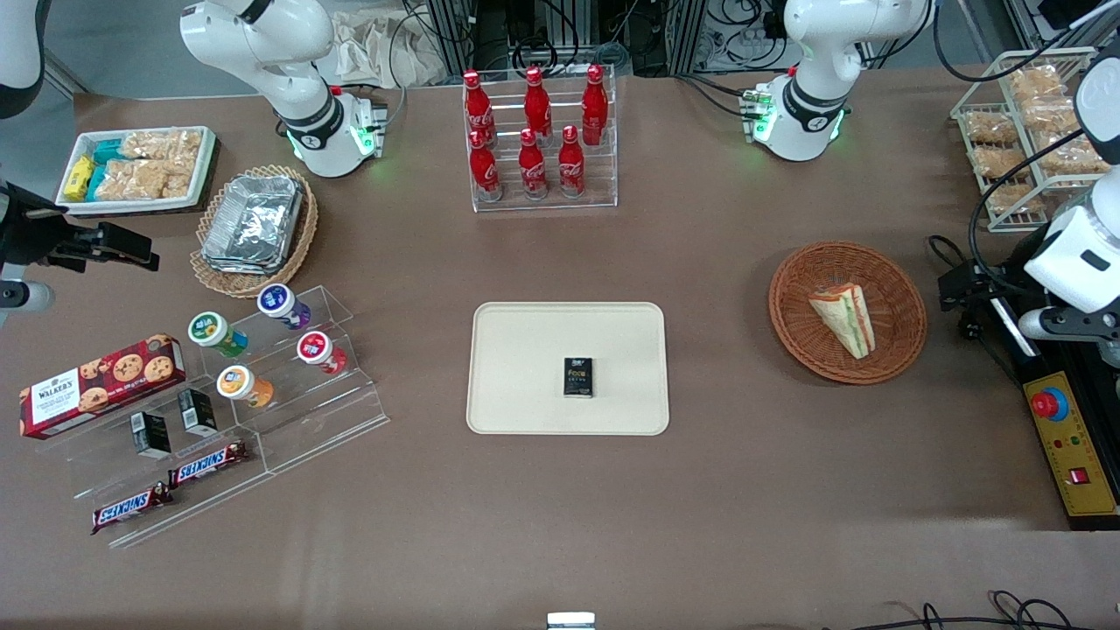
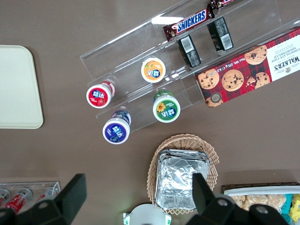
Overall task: Place sandwich from basket to tray
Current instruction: 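Move the left gripper over the wrapped sandwich in the wicker basket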
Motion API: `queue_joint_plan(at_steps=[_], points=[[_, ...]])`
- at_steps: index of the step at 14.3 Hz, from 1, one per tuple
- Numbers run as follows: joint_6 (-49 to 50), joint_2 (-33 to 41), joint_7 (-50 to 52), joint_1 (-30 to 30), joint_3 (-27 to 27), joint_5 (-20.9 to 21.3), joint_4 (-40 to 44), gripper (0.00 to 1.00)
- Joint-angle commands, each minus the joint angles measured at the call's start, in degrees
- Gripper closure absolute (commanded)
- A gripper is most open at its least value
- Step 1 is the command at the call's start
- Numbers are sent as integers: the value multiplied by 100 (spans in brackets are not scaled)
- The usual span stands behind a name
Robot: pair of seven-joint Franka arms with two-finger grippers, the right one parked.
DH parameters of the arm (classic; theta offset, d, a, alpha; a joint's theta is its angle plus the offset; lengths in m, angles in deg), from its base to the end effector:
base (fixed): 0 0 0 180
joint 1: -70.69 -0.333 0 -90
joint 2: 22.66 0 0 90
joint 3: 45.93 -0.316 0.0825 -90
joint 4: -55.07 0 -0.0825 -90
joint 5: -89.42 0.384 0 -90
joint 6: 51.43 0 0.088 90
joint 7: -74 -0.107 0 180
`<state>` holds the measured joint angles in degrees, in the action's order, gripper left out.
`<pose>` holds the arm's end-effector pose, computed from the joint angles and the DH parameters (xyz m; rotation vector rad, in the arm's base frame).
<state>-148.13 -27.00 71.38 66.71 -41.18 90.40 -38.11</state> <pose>0.5841 -0.0046 0.5653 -3.1296 0.0956 0.0223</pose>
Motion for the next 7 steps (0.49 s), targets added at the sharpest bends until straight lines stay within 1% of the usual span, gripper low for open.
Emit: queue_joint_plan(at_steps=[1,2,3,4,6,7], points=[[178,39,59,11,0,87,54,0],[239,4,304,28,17,96,97,0],[309,-40,933,107,17,200,11,0],[362,-14,1618,125,17,184,-120,0],[302,47,2176,221,43,183,-454,0],[92,169,2544,309,52,227,-752,0]])
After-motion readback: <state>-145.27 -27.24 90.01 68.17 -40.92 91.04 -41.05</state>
